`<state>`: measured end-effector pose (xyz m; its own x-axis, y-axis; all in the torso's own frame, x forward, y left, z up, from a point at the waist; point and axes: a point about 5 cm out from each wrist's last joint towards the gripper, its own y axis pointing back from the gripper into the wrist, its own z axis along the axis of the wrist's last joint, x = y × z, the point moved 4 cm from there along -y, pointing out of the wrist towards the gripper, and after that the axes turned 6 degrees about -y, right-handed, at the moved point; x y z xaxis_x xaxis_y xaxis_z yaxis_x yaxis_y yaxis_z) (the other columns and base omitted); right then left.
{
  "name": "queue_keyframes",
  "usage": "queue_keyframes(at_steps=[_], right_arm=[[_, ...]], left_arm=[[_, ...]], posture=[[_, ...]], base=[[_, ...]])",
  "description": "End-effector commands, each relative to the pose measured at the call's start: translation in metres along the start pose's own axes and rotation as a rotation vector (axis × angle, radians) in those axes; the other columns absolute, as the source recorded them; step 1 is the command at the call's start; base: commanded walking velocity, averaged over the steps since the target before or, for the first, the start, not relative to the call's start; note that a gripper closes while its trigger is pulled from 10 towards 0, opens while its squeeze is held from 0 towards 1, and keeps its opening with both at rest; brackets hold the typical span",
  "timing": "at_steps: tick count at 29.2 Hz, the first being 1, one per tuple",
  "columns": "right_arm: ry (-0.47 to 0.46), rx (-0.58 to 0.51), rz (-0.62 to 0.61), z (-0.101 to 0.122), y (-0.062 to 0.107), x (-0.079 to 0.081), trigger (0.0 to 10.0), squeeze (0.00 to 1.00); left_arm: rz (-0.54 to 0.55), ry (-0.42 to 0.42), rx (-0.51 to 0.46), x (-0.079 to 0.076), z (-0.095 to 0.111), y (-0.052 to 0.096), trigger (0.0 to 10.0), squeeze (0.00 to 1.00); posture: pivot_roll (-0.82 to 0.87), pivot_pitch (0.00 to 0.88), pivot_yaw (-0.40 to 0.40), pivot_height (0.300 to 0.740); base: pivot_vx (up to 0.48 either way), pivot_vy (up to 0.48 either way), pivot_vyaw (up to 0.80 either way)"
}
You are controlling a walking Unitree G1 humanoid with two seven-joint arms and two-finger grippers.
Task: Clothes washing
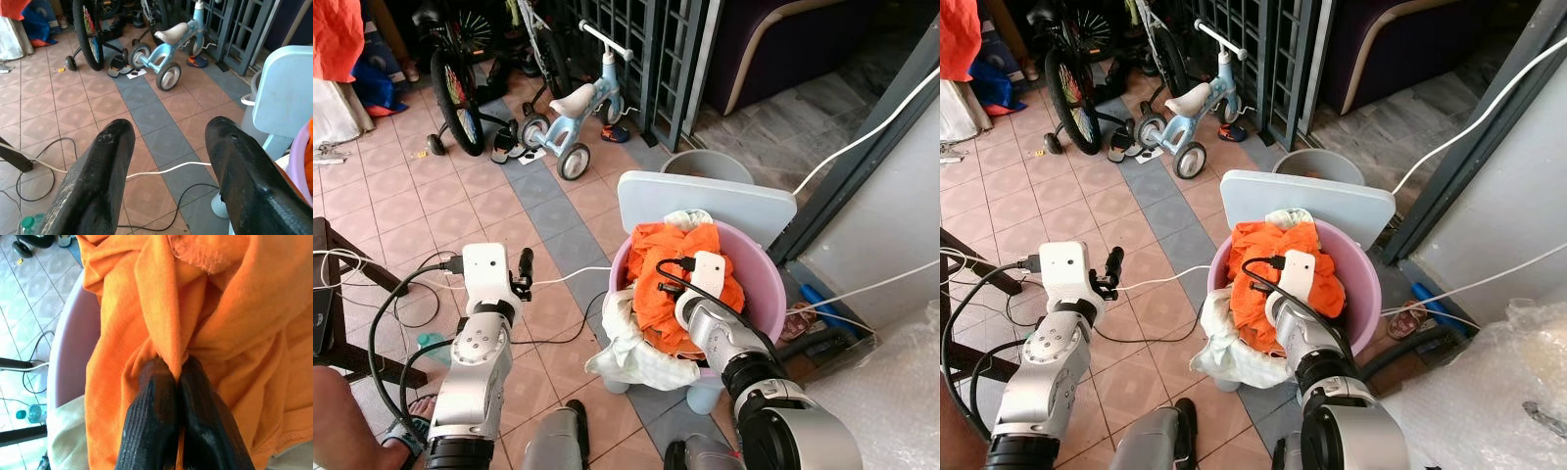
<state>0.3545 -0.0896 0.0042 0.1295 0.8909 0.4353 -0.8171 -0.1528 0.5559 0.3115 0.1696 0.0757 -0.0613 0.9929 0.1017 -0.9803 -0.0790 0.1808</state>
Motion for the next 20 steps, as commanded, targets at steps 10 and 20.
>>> queue_keyframes(at_steps=[10,20], right_arm=[[0.231,-0.649,-0.053,0.141,0.045,-0.007,0.0,0.00],[0.428,-1.058,-0.169,0.241,0.120,-0.014,0.0,0.00]], left_arm=[[0.011,0.028,-0.023,-0.003,0.001,-0.004,10.0,0.00],[-0.039,0.016,-0.061,-0.019,0.011,-0.016,10.0,0.00]], posture=[[0.02,0.052,0.023,0.740],[-0.02,0.037,0.045,0.740]], base=[[0.000,0.000,0.00],[0.000,0.000,0.00]])
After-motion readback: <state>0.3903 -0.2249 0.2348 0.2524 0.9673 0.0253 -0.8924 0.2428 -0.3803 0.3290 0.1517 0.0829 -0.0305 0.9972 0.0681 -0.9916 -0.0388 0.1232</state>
